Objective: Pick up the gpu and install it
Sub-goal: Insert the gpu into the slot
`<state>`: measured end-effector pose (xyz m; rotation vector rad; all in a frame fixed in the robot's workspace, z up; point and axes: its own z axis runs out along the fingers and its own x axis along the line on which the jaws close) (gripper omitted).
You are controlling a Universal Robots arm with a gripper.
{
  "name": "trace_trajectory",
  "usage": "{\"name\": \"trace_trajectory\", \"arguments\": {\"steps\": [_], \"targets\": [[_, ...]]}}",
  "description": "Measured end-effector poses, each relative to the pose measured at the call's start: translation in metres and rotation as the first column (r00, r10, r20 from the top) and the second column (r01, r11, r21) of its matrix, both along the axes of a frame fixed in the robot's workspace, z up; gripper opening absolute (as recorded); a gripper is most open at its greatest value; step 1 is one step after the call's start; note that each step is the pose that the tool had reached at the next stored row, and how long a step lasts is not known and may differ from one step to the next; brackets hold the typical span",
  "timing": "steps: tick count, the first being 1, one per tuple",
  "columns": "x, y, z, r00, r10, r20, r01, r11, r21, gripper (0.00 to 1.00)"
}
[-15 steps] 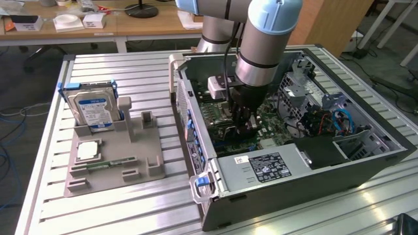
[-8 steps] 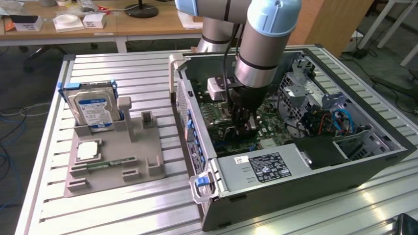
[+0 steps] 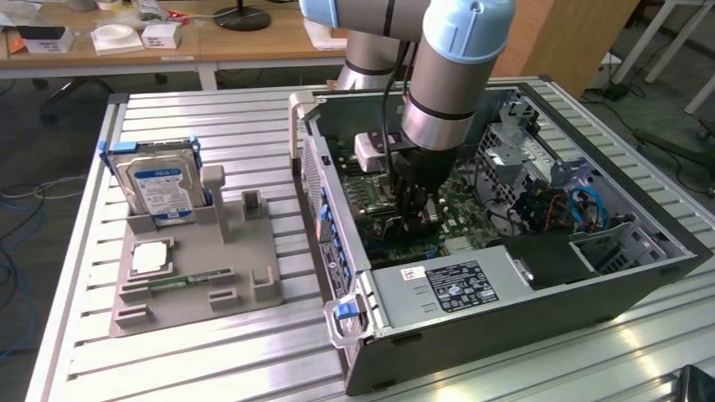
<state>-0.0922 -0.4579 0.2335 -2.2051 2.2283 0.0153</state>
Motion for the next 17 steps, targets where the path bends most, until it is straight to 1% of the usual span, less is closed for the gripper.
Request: {"name": "trace_trajectory", "arguments": {"steps": [17], "targets": [[0.0000,0.0000,0.0000,1.0000,0.000,0.0001,0.000,1.0000,0.0001,0.26]]}}
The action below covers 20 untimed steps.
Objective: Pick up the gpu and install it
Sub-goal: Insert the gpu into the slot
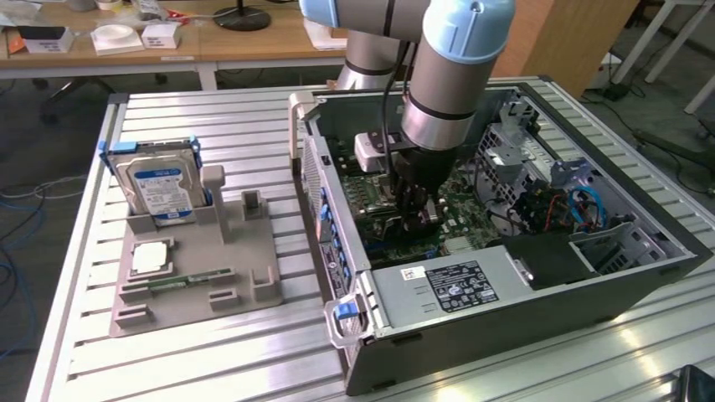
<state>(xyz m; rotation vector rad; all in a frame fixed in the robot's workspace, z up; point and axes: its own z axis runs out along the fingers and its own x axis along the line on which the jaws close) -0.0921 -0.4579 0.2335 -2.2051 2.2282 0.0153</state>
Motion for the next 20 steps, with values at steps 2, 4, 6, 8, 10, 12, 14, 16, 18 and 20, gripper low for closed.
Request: {"name": "trace_trajectory", "arguments": {"steps": [2,4,6,8,10,12,14,16,18,20], "targets": [[0.000,0.0000,0.0000,1.0000,0.000,-0.0001,0.000,1.0000,0.0000,0.26],[0.000,0.0000,0.0003,1.0000,0.000,0.0001,0.000,1.0000,0.0006,0.26],[0.000,0.0003,-0.0001,1.0000,0.000,0.0007,0.000,1.0000,0.0034,0.27],[0.000,0.0001,0.0011,1.0000,0.000,0.0000,0.000,1.0000,0.0008,0.33],[0.000,0.0000,0.0019,1.0000,0.000,-0.0001,0.000,1.0000,0.0008,0.33],[0.000,0.0000,0.0036,1.0000,0.000,-0.0001,0.000,1.0000,0.0007,0.33],[0.000,0.0000,0.0058,1.0000,0.000,0.0000,0.000,1.0000,0.0009,0.33],[0.000,0.0000,0.0089,1.0000,0.000,0.0000,0.000,1.0000,0.0008,0.33],[0.000,0.0000,0.0140,1.0000,0.000,0.0001,0.000,1.0000,0.0009,0.33],[0.000,0.0001,0.0197,1.0000,0.000,0.0006,0.000,1.0000,0.0009,0.33]]}}
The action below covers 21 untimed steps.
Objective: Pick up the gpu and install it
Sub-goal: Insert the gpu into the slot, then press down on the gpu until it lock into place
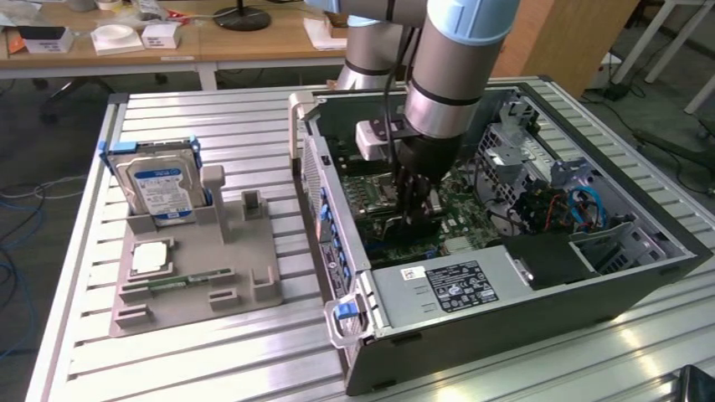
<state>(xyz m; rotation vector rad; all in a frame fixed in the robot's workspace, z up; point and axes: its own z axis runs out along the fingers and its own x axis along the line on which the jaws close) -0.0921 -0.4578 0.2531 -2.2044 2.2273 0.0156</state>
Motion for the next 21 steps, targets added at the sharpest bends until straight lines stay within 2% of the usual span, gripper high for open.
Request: {"name": "trace_trajectory", "arguments": {"steps": [6,9,10,11,14,21], "targets": [[0.000,0.0000,0.0182,1.0000,0.000,0.0022,0.000,1.0000,-0.0001,0.33],[0.000,0.0001,0.0183,1.0000,0.000,0.0026,0.000,1.0000,0.0001,0.32],[0.000,0.0001,0.0183,1.0000,0.000,0.0026,0.000,1.0000,0.0001,0.26],[0.000,0.0001,0.0183,1.0000,0.000,0.0025,0.000,1.0000,0.0001,0.26],[0.000,0.0000,0.0183,1.0000,0.000,0.0025,0.000,1.0000,0.0000,0.10],[0.000,0.0001,0.0183,1.0000,0.000,0.0025,0.000,1.0000,0.0001,0.10]]}}
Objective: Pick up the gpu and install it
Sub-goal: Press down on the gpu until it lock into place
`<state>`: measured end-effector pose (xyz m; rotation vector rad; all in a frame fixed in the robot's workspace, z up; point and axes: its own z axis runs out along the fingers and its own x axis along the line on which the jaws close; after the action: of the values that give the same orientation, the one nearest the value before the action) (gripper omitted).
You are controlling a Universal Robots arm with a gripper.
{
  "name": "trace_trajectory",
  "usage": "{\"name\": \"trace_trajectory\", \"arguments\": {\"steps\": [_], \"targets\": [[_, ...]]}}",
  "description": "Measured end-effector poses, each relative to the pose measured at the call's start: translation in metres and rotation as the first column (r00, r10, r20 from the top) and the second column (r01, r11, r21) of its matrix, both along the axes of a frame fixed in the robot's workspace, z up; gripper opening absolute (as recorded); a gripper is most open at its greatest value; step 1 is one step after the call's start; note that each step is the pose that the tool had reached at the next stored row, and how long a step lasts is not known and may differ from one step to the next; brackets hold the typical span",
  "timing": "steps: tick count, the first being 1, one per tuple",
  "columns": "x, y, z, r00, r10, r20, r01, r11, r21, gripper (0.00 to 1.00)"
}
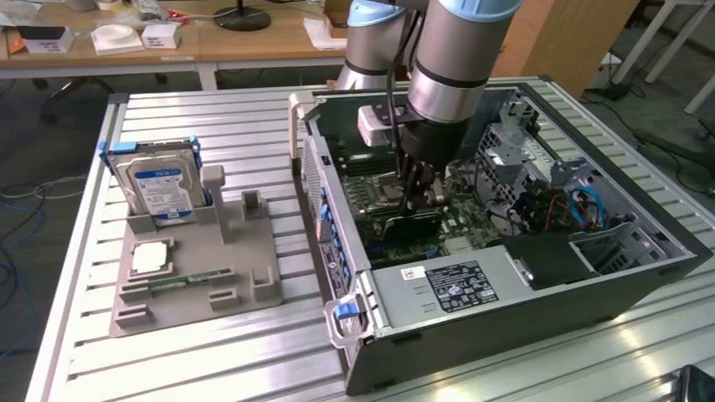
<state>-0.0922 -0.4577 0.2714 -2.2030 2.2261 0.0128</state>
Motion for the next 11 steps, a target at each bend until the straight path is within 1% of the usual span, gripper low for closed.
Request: {"name": "trace_trajectory", "arguments": {"steps": [8,11], "targets": [[-0.0002,0.0000,0.0001,1.0000,0.000,0.0000,0.000,1.0000,-0.0001,0.10],[-0.0030,-0.0001,0.0003,1.0000,0.000,0.0000,0.000,1.0000,-0.0001,0.10]]}}
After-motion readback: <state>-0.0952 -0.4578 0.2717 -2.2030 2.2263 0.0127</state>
